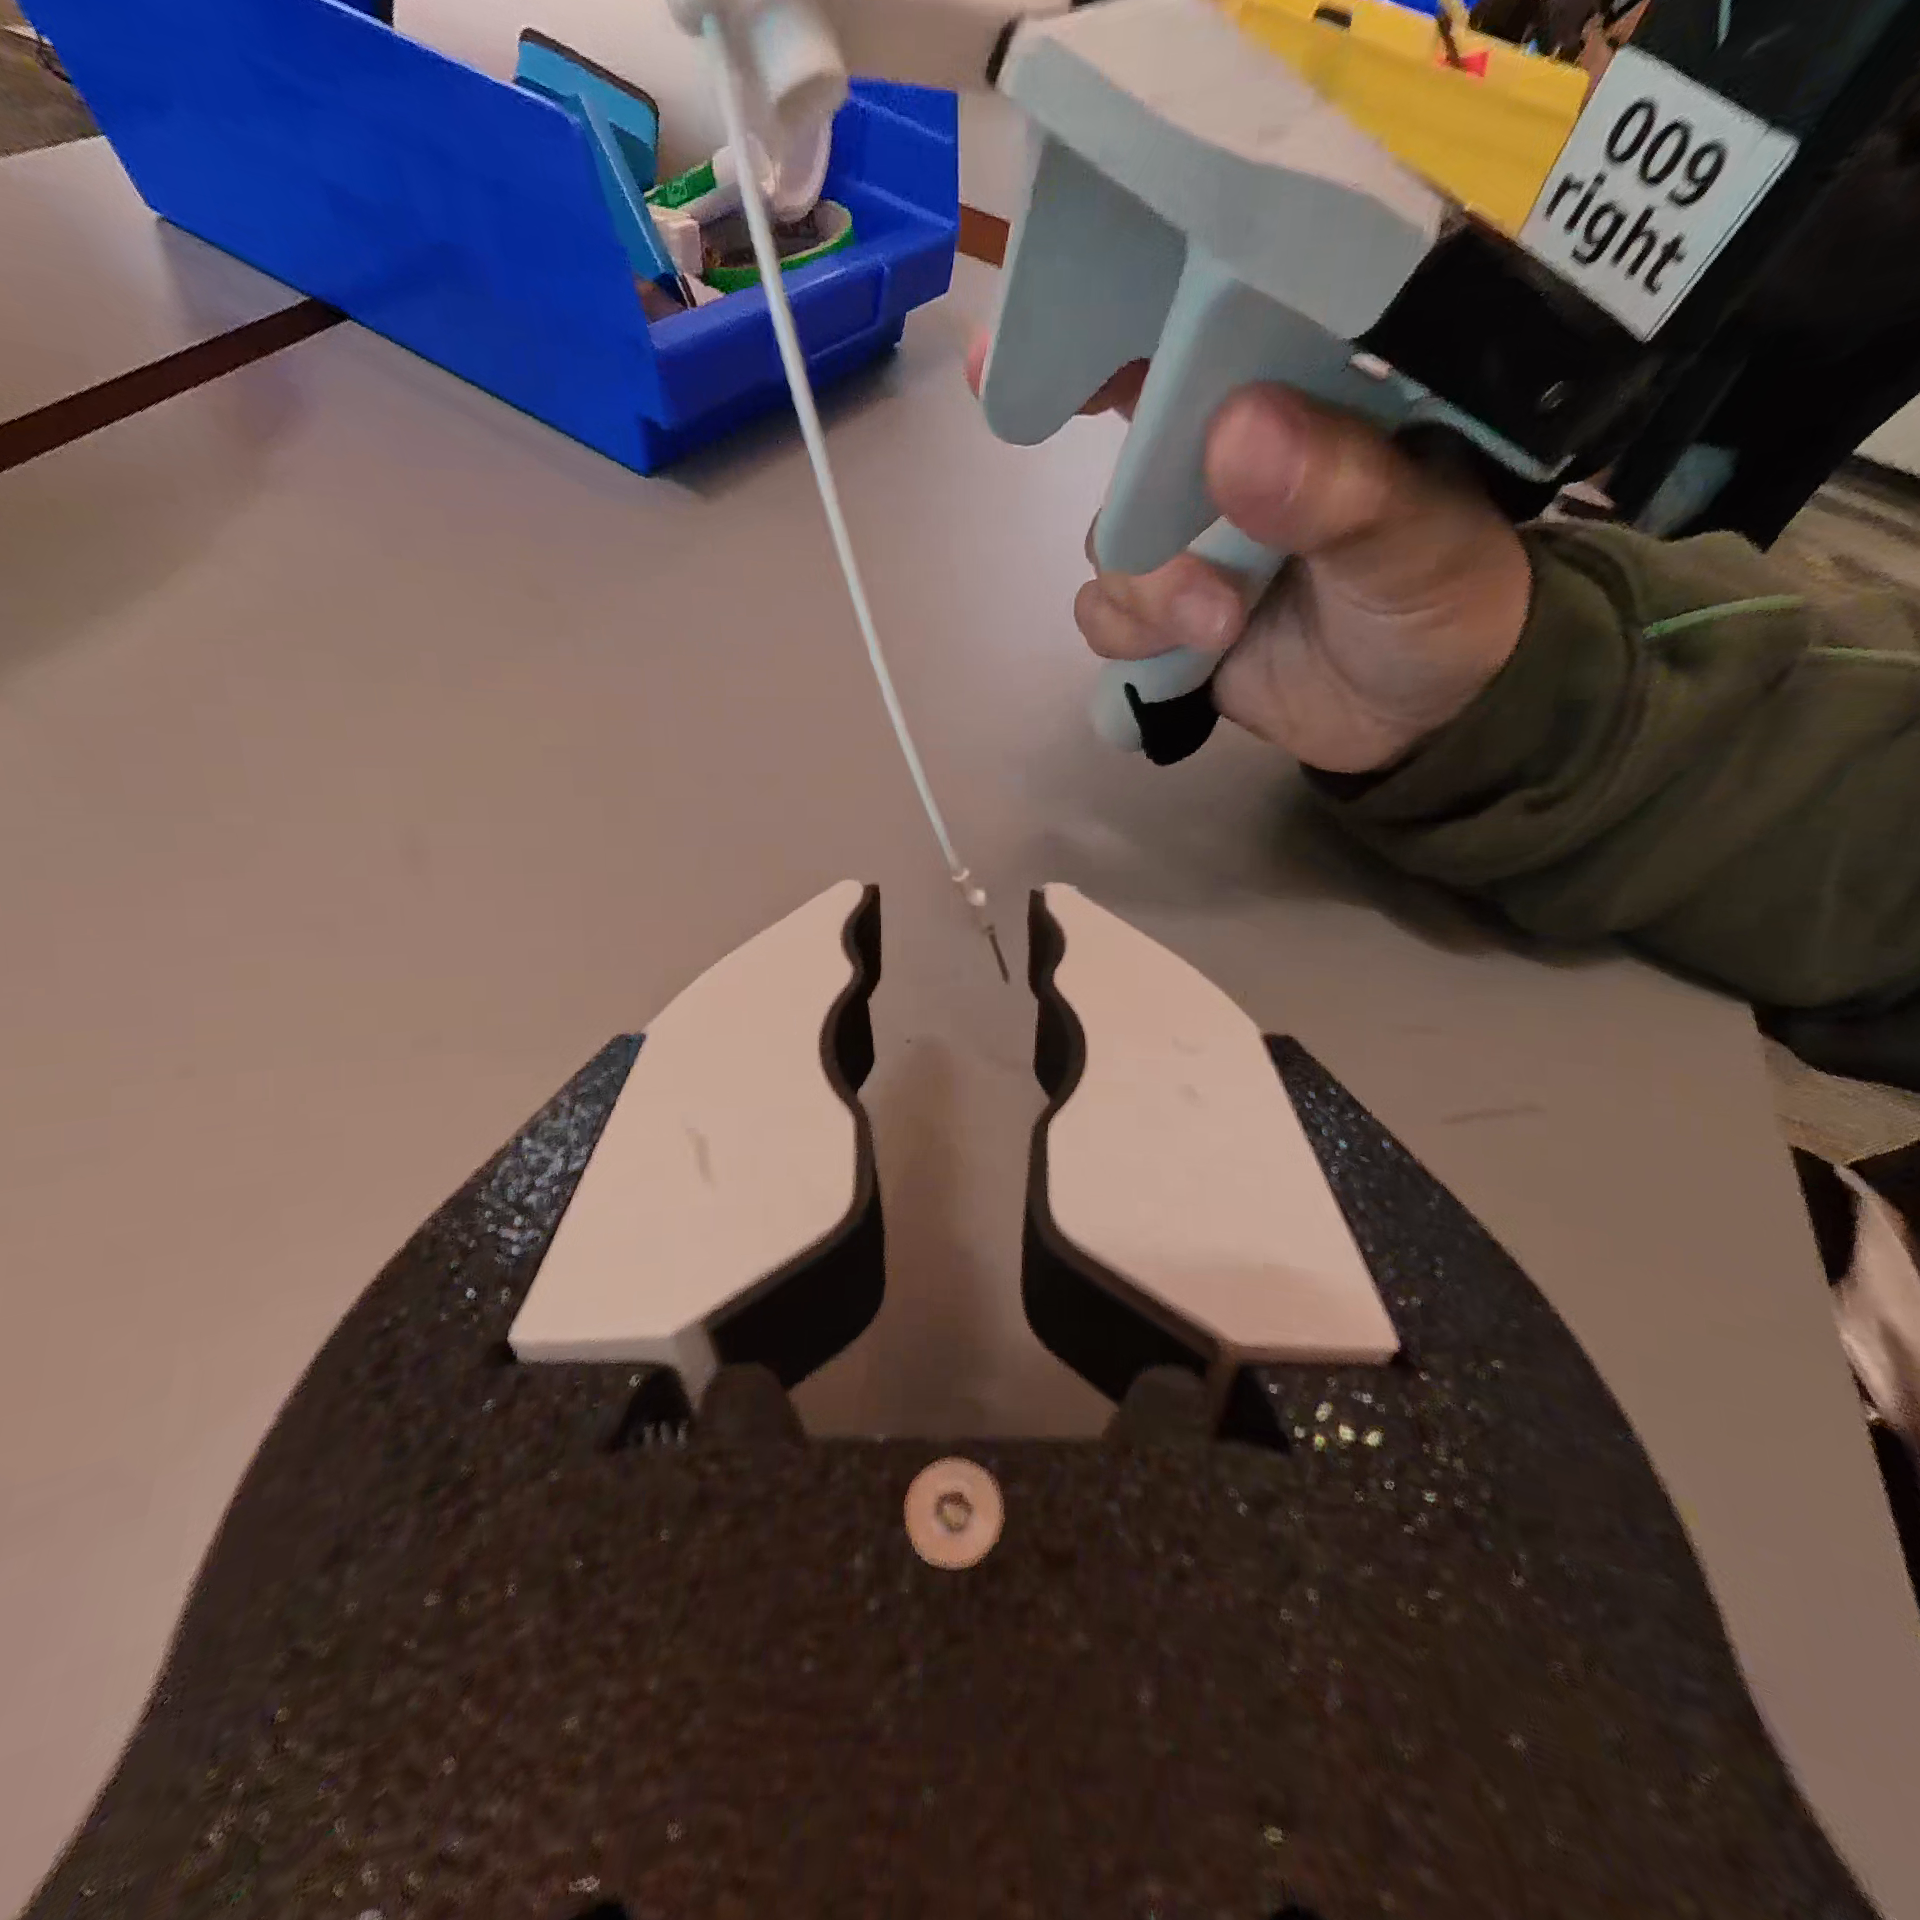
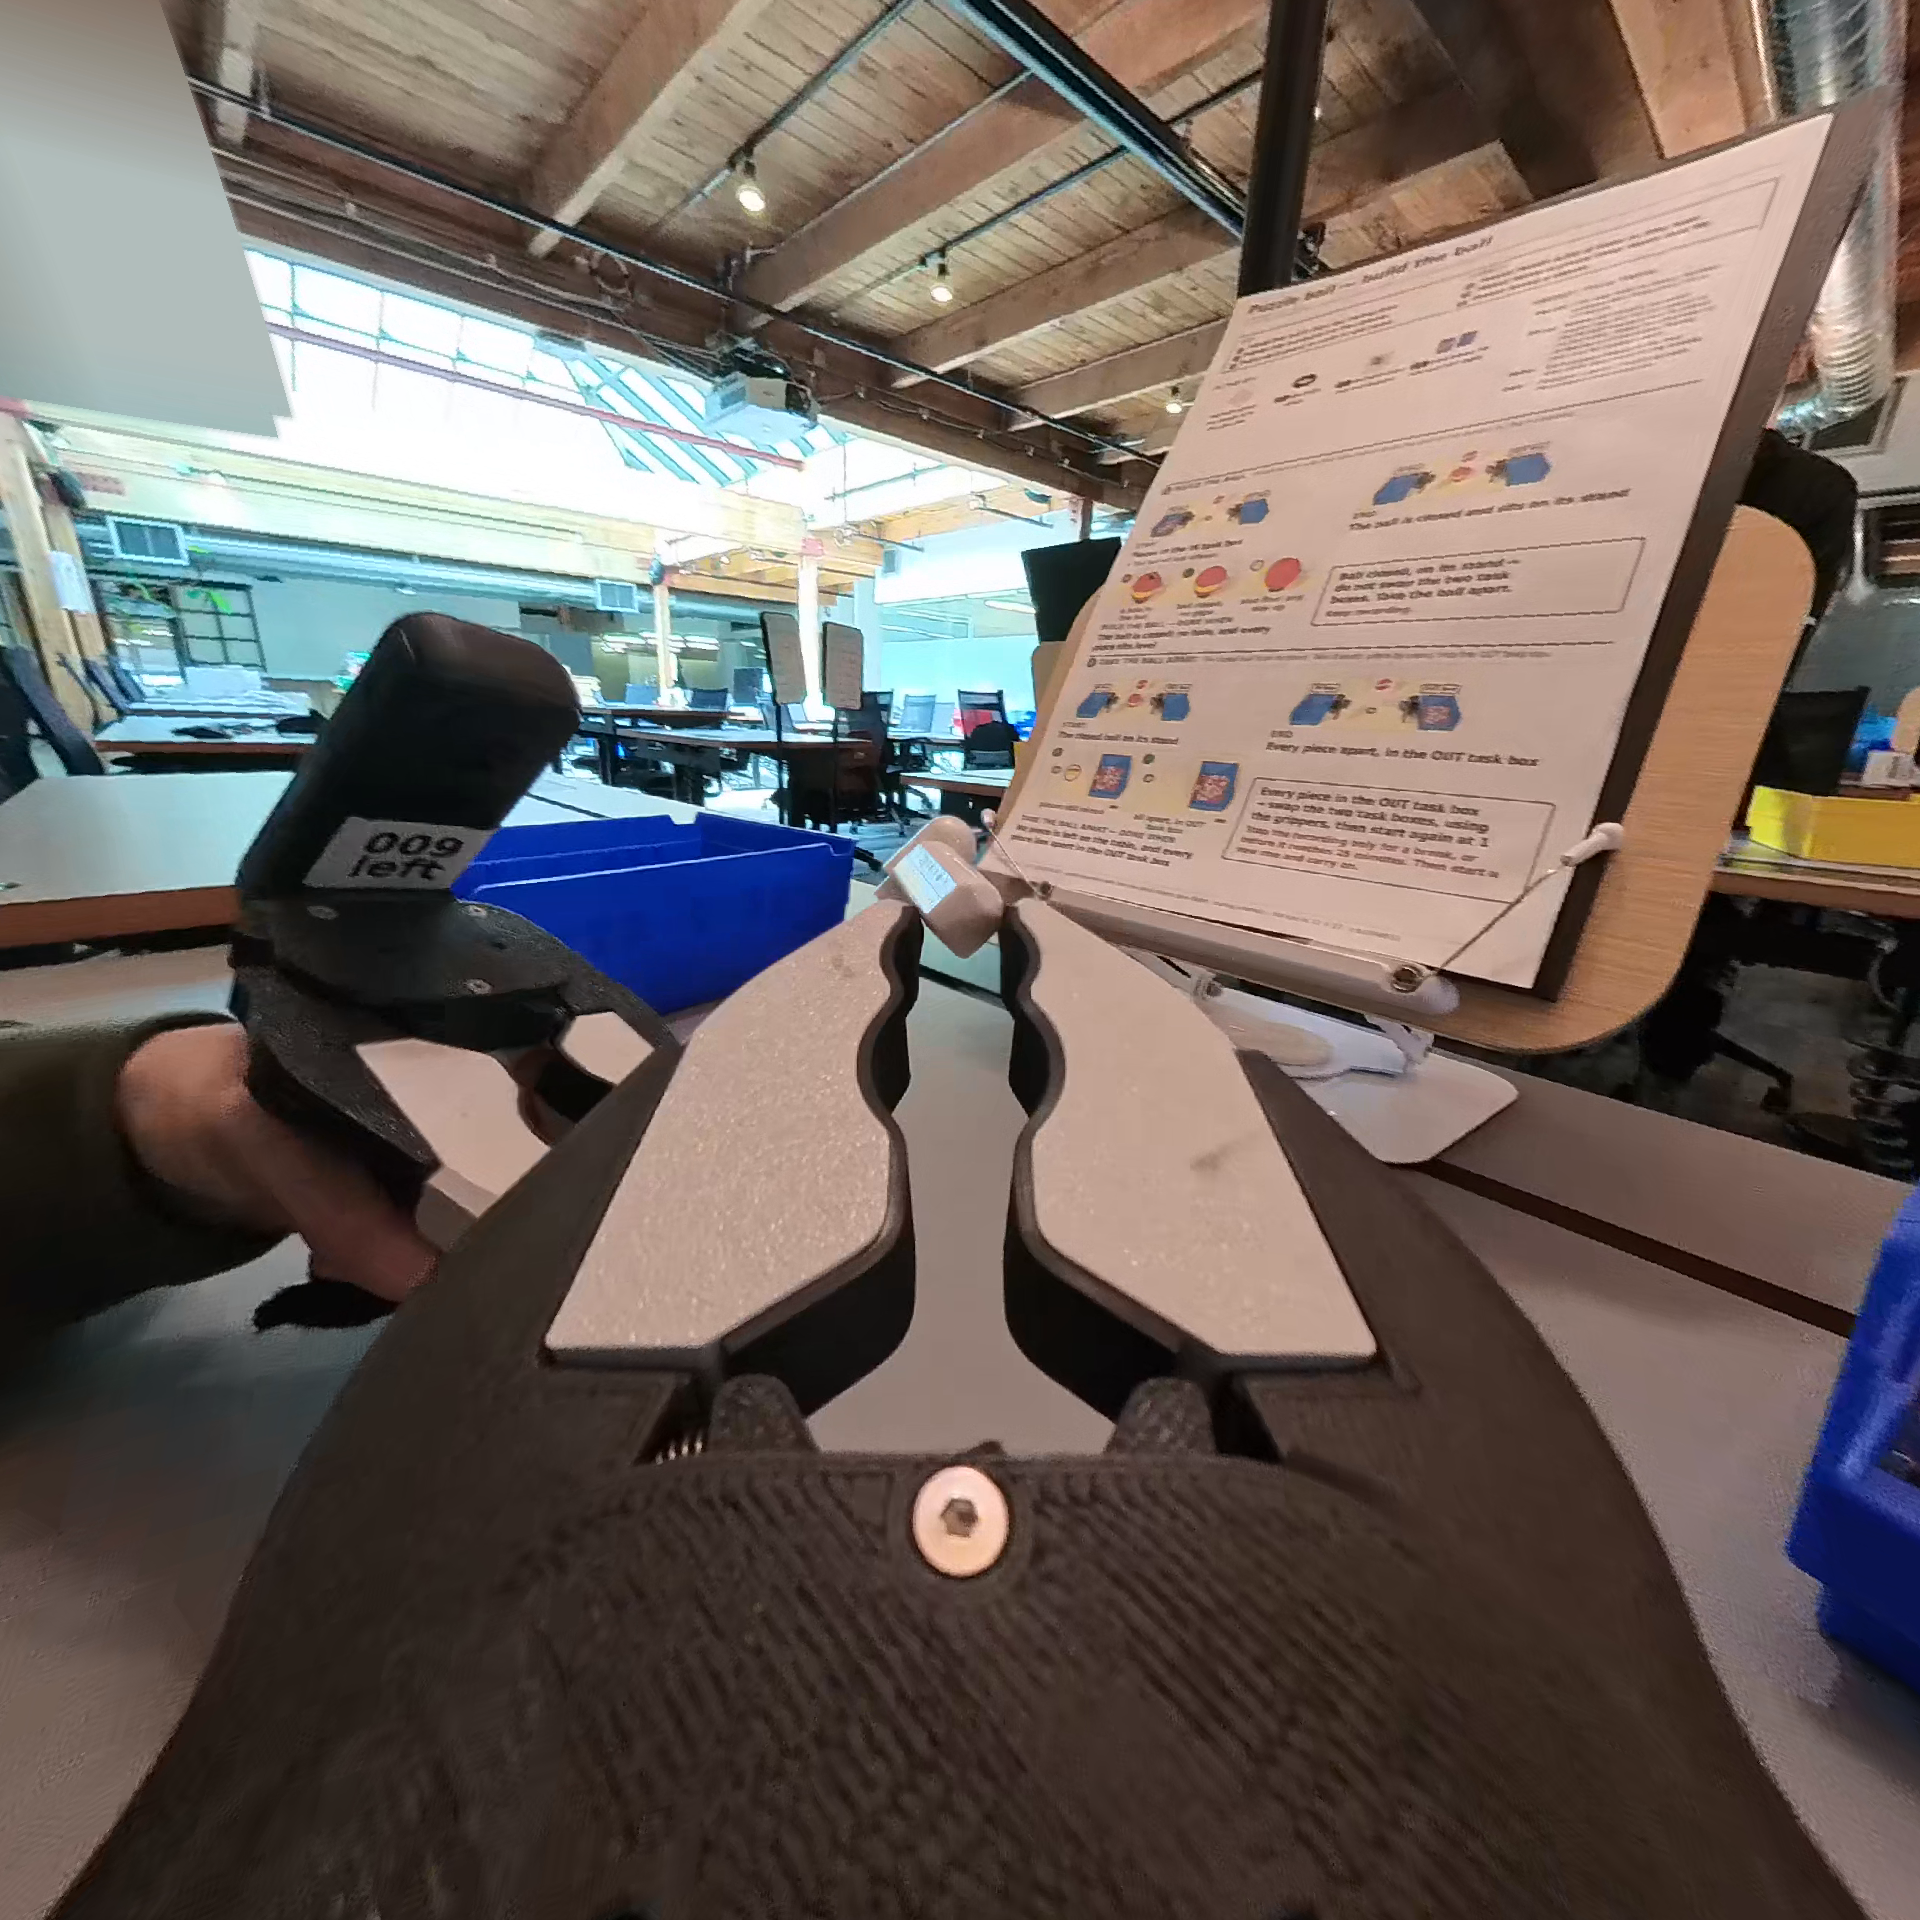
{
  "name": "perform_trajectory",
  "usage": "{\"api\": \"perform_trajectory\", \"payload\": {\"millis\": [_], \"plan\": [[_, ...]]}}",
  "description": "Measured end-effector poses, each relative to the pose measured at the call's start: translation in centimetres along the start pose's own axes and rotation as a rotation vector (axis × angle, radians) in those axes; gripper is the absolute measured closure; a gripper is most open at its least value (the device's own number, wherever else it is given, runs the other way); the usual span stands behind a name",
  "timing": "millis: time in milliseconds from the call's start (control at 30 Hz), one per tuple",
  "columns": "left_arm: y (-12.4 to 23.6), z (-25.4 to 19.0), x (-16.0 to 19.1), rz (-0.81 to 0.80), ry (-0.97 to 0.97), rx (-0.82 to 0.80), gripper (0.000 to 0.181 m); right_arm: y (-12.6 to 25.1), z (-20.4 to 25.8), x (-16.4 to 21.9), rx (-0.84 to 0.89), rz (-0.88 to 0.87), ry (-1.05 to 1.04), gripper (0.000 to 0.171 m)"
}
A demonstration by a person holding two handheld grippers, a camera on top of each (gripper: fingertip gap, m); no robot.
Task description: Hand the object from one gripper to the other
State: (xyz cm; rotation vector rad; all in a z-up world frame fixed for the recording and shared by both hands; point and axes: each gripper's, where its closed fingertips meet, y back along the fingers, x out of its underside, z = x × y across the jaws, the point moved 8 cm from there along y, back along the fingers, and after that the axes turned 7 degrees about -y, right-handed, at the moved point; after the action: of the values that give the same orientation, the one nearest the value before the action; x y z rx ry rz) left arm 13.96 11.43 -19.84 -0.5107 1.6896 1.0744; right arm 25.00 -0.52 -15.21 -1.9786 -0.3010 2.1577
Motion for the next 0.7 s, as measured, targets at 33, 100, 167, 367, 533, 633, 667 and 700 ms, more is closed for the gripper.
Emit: {"api": "perform_trajectory", "payload": {"millis": [33, 100, 167, 367, 533, 633, 667, 700], "plan": [[-0.1, -0.1, 0.1, 0.011, -0.013, -0.001, 0.155, 0.0, 0.1, 0.0, -0.012, -0.003, -0.007, 0.157], [-0.2, -0.1, 0.1, 0.027, -0.030, -0.012, 0.164, -0.1, 0.3, 0.1, -0.034, -0.005, -0.016, 0.156], [-0.2, -0.3, 0.1, 0.048, -0.050, 0.001, 0.179, -0.1, 0.2, 0.1, -0.025, 0.002, -0.009, 0.157], [0.8, 0.4, -0.6, -0.019, -0.038, -0.030, 0.179, 0.2, -0.8, 0.2, 0.037, 0.004, -0.008, 0.156], [2.5, 1.5, -1.4, -0.104, -0.026, -0.139, 0.179, 0.2, -1.0, 0.6, 0.030, 0.014, -0.006, 0.149], [3.7, 2.1, -1.9, -0.150, -0.006, -0.183, 0.179, 0.0, -1.1, 0.8, 0.049, 0.033, 0.015, 0.126], [4.0, 2.3, -1.9, -0.158, 0.001, -0.197, 0.179, -0.1, -1.1, 0.9, 0.040, 0.044, 0.013, 0.122], [4.2, 2.5, -2.0, -0.166, 0.006, -0.212, 0.179, -0.1, -1.0, 0.9, 0.031, 0.047, 0.008, 0.117]]}}
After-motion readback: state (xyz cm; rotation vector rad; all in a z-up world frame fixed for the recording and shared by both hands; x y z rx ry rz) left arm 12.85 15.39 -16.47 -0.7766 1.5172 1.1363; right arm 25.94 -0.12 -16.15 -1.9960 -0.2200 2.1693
